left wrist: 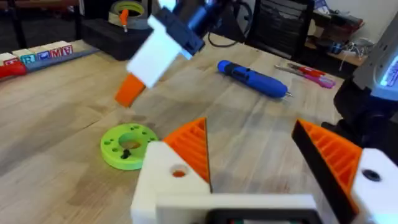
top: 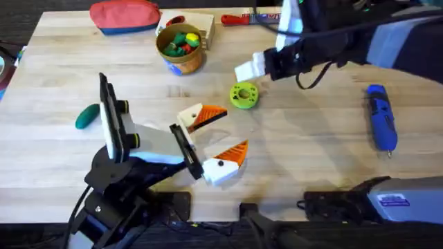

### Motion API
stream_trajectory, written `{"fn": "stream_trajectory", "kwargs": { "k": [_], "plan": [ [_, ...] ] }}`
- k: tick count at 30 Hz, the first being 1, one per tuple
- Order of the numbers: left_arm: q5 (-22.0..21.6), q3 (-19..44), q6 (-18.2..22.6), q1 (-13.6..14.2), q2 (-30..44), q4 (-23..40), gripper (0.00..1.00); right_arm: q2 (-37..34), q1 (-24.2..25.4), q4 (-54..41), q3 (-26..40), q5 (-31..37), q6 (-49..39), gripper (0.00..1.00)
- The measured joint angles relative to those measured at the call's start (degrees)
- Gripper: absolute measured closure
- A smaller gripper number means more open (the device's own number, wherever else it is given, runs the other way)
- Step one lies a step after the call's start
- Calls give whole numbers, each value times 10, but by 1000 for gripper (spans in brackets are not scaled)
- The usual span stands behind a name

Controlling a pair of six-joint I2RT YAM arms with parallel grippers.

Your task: Pick up the gripper from the table and insert it into the empty holder that is missing its gripper. Then pick up a screw, insert it into the mounting hole, and use the screwdriver to tighten it. Finally, clean up the table by picking up the vegetable and placing it into the bucket.

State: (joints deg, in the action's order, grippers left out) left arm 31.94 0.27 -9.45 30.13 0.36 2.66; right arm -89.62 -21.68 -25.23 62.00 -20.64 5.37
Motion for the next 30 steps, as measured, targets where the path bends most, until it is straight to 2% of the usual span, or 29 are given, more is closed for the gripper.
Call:
{"fn": "stream_trajectory", "kwargs": {
  "k": [3, 8, 11, 14, 20, 30],
  "plan": [
    [0, 0, 0, 0, 0, 0, 142, 0, -31, -8, 0, 61, -21, 9],
    [0, 0, 0, 0, 0, 0, 142, 0, -59, -9, 0, 104, -40, 18],
    [0, 0, 0, 0, 0, 0, 141, -2, -80, -7, 0, 117, -54, 125],
    [0, 0, 0, 0, 0, 0, 142, -15, -101, 1, 0, 125, -61, 167],
    [0, 0, 0, 0, 0, 0, 142, -51, -133, 2, 0, 155, -70, 315],
    [0, 0, 0, 0, 0, 0, 141, -73, -153, 12, 0, 170, -84, 752]
  ]
}}
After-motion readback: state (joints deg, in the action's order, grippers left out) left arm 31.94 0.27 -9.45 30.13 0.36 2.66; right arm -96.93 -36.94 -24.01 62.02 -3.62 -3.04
